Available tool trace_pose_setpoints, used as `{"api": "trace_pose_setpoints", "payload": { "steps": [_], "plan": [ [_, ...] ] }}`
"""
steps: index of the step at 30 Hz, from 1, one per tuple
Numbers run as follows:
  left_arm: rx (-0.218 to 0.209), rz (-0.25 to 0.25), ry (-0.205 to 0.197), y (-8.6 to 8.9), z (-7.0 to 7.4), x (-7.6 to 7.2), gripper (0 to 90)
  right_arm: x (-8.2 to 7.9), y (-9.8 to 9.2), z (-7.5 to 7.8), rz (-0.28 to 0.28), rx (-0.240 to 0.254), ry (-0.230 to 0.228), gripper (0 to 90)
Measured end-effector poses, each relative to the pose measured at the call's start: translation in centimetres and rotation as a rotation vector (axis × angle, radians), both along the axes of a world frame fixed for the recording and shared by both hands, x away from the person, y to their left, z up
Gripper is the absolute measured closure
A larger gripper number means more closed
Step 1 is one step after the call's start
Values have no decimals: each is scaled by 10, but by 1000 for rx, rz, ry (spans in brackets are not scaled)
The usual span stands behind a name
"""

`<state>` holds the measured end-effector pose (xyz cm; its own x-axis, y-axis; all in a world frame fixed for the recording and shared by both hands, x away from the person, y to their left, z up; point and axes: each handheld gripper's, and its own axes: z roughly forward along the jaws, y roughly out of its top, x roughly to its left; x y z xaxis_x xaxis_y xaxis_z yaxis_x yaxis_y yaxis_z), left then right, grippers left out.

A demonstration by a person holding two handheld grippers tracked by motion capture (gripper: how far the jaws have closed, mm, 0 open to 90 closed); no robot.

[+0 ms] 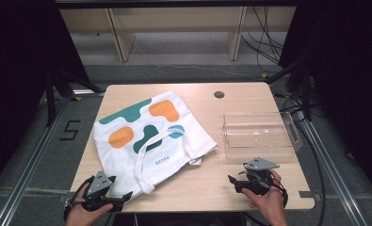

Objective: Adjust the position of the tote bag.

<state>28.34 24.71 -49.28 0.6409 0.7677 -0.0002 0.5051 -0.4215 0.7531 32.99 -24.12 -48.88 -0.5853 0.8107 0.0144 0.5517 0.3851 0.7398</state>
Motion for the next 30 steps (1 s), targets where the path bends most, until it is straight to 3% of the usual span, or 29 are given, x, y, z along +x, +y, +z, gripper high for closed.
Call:
{"api": "trace_pose_setpoints", "payload": {
  "steps": [3, 4, 5, 6, 9, 12, 13, 14, 16, 18, 22, 23, 24, 30],
  "plan": [
    [-5, 3, -5, -2, -2, -1, 151, 1, 0, -1, 12, 3, 15, 249],
    [-8, 6, -11, -3, -2, -1, 150, 2, -1, -3, 13, -10, -14, 249],
    [1, -3, -18, -3, -2, -1, 150, 1, -2, -2, 3, -13, 3, 249],
    [-11, 6, -13, -4, -2, -1, 150, 3, -2, -3, 11, -13, -16, 249],
    [11, -8, -10, -4, -2, -2, 150, 1, -2, -2, -16, -2, 11, 250],
    [0, -8, -15, -6, -3, -3, 150, 2, -3, -3, -3, -12, 4, 249],
    [4, -13, -21, -6, -3, -2, 149, 4, -3, -3, 20, -7, 25, 249],
    [28, -20, -18, -6, -4, -3, 150, 4, -3, -3, 20, -6, 24, 249],
    [22, -17, -40, -8, -5, -2, 149, 4, -2, -5, 11, -16, -12, 249],
    [9, -6, -30, -9, -6, -2, 149, 2, 0, -5, -10, -2, 5, 250],
    [6, -5, -12, -9, -6, -3, 148, 3, -2, -3, 16, -33, 2, 250],
    [30, -27, -14, -8, -4, -2, 148, 3, -1, -3, 15, -30, 2, 250],
    [16, -4, 0, -9, -5, -3, 150, 3, -1, -4, 17, -23, 15, 251],
    [12, -5, -9, -11, -6, -3, 150, 3, 0, -3, 7, -23, 26, 251]
  ]
}}
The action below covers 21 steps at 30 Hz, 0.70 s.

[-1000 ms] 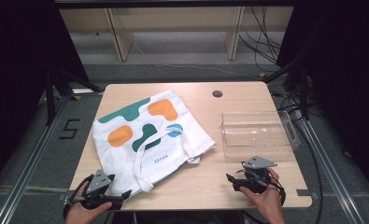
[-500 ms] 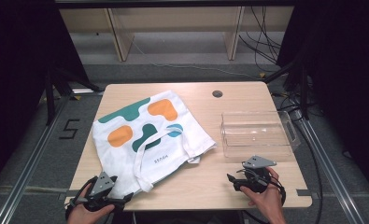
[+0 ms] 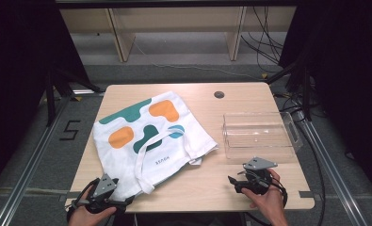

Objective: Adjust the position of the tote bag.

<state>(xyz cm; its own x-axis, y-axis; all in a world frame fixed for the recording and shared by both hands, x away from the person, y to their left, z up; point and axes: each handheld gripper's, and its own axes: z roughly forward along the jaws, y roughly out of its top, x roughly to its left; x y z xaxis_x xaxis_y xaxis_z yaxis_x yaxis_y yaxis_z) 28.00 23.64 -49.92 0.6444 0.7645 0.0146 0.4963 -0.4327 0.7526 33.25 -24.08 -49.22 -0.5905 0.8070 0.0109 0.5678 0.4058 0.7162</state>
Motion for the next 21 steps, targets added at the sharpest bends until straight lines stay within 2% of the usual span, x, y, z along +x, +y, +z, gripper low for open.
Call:
{"api": "trace_pose_setpoints", "payload": {
  "steps": [2, 4, 6, 7, 8, 9, 10, 11, 12, 13, 14, 15, 16, 17, 19, 20, 21],
  "plan": [
    [11, -2, 6, 0, 1, 0, 152, 0, 0, 0, 5, 1, -2, 251],
    [15, -16, -4, -3, 0, -1, 152, 2, 0, -2, 25, -9, -22, 252],
    [13, -23, -15, -4, -1, 0, 152, 1, 1, -2, 15, -8, -8, 252],
    [47, -43, -16, -3, 1, 0, 151, 1, 1, -2, 11, -3, -7, 252],
    [49, -54, -19, -3, 1, 0, 151, 1, 2, -2, 12, 0, -5, 253],
    [24, -23, -12, -6, -1, 0, 152, 2, 1, -2, 28, -6, -17, 254],
    [22, -24, -17, -7, -2, 1, 154, 2, 1, -2, 32, -9, -14, 254],
    [49, -20, -12, -7, -1, 0, 159, 2, 2, -2, 39, -14, -12, 254],
    [94, -42, -12, -6, 0, 1, 163, 3, 1, -2, 45, -18, -12, 254],
    [68, -21, -19, -9, -3, 1, 167, 3, 2, -3, 57, -24, -24, 254],
    [68, -21, -19, -9, -3, 1, 181, 3, 2, -3, 57, -24, -24, 254],
    [115, -43, -18, -8, -1, 2, 181, 3, 2, -3, 53, -20, -18, 255],
    [126, -38, -22, -9, -2, 2, 210, 3, 3, -3, 52, -14, -11, 256],
    [109, -31, -25, -10, -4, 3, 234, 2, 3, -2, 32, -10, 8, 257],
    [111, -33, -13, -9, -4, 4, 237, 2, 4, -2, 33, -10, 9, 257],
    [103, -43, -20, -7, -3, 4, 257, 2, 3, -2, 36, -14, 5, 257],
    [53, -29, -26, -8, -3, 3, 304, 2, 5, -3, 26, -8, 22, 257]
  ]
}}
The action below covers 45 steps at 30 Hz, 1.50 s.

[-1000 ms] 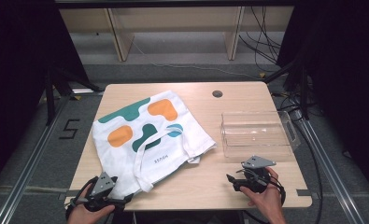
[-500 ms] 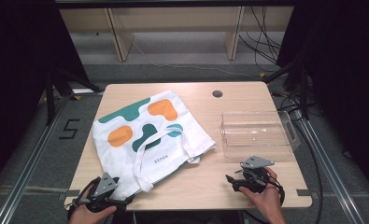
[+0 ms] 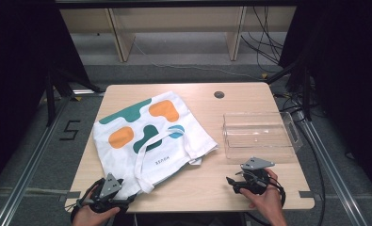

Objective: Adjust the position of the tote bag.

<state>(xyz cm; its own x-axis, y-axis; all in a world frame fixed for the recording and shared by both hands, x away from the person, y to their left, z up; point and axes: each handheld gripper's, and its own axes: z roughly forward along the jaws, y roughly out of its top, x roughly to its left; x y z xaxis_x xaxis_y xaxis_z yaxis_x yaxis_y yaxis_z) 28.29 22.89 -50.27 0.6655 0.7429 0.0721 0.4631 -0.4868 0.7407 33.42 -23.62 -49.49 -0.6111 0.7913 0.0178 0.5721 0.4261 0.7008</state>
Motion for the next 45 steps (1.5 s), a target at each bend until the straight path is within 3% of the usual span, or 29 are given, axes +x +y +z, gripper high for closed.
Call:
{"api": "trace_pose_setpoints", "payload": {
  "steps": [2, 3, 6, 8, 9, 10, 11, 12, 15, 17, 19, 20, 21, 23, 25, 27, 28, 30, 31, 32, 33, 35, 36, 39, 41, 42, 43, 44, 45],
  "plan": [
    [47, -2, 5, 1, 2, -1, 326, 2, -1, -1, 15, -6, -13, 258],
    [47, -2, 5, 1, 2, -1, 363, 2, -1, -1, 15, -6, -13, 258],
    [89, -8, -32, -8, 4, 0, 470, 1, 0, -1, 8, -1, -9, 264],
    [106, -1, -46, -13, 3, 3, 486, 1, 1, -2, 10, -1, -13, 264],
    [122, -16, -42, -16, 3, 5, 516, 2, 1, -2, 24, -11, -16, 264],
    [155, -64, -78, -16, 4, 9, 516, 2, 1, -2, 24, -11, -16, 264],
    [147, -47, -85, -19, 4, 10, 543, 1, 3, 0, 12, -4, 2, 265],
    [153, -48, -60, -18, 5, 8, 627, 1, 4, 0, 25, -4, -12, 274],
    [148, -53, -81, -10, 8, 8, 698, 0, 7, 2, 43, 2, -32, 277],
    [164, -51, -91, -1, 11, 7, 734, -1, 14, 6, 91, 12, -80, 318],
    [159, -45, -103, 9, 15, 7, 750, -2, 17, 9, 101, 15, -103, 333],
    [147, -23, -104, 17, 18, 8, 761, -4, 25, 14, 140, 24, -143, 374],
    [74, 14, -113, 18, 17, 9, 779, -3, 28, 16, 160, 20, -167, 375],
    [60, 16, -116, 23, 21, 10, 798, -1, 39, 20, 171, 13, -211, 379],
    [57, 13, -140, 25, 27, 13, 802, 6, 51, 21, 195, -5, -226, 379],
    [38, 27, -131, 26, 28, 14, 802, 10, 57, 22, 202, -13, -229, 379],
    [43, 23, -126, 28, 30, 15, 802, 20, 70, 23, 212, -30, -245, 379],
    [1, 49, -145, 31, 29, 16, 802, 24, 76, 24, 211, -30, -240, 380],
    [23, 40, -131, 34, 30, 17, 802, 29, 80, 24, 213, -33, -238, 379],
    [-21, 55, -132, 37, 29, 18, 803, 38, 89, 21, 226, -49, -242, 379],
    [-30, 64, -132, 38, 29, 18, 803, 40, 91, 20, 225, -56, -228, 379],
    [-20, 71, -134, 39, 31, 18, 803, 43, 95, 18, 225, -67, -227, 379],
    [-27, 62, -129, 40, 31, 19, 804, 50, 103, 14, 243, -107, -227, 377],
    [-28, 59, -137, 40, 31, 19, 804, 57, 112, 11, 251, -159, -234, 414],
    [-23, 63, -137, 41, 31, 18, 804, 59, 113, 11, 227, -161, -230, 428],
    [-30, 75, -130, 41, 30, 18, 804, 68, 111, 10, 205, -177, -237, 533],
    [-33, 76, -138, 42, 29, 18, 804, 68, 111, 10, 205, -177, -237, 533],
    [-17, 74, -131, 46, 27, 20, 803, 74, 109, 5, 196, -211, -217, 681],
    [-17, 74, -131, 46, 27, 20, 802, 74, 109, 5, 196, -211, -217, 681]
  ]
}}
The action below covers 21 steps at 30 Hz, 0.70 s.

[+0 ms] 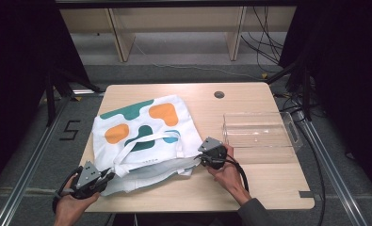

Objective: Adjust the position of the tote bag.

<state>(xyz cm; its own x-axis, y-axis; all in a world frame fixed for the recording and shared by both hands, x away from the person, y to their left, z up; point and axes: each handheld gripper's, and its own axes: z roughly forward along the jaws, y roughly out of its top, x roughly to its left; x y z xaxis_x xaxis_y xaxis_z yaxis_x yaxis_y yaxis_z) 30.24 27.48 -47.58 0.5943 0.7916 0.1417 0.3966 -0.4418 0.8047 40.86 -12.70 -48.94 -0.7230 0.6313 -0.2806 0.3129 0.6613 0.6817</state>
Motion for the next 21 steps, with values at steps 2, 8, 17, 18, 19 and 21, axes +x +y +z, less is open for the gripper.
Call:
{"api": "trace_pose_setpoints", "payload": {
  "steps": [2, 8, 17, 18, 19, 21],
  "plan": [
    [37, -1, 14, 1, -2, 1, 802, 3, -5, -3, 21, -26, 1, 814],
    [84, 6, 8, 3, -5, 2, 803, -19, -6, 6, 51, -61, 10, 836],
    [151, -61, 6, -13, -8, 10, 797, -79, -31, 11, 75, -33, 43, 840],
    [148, -65, 10, -15, -8, 10, 792, -83, -34, 11, 74, -27, 45, 840],
    [145, -63, 5, -15, -10, 9, 764, -88, -37, 8, 68, -23, 52, 839],
    [177, -54, 12, -15, -13, 6, 717, -91, -35, 5, 56, 6, 77, 838]
  ]
}}
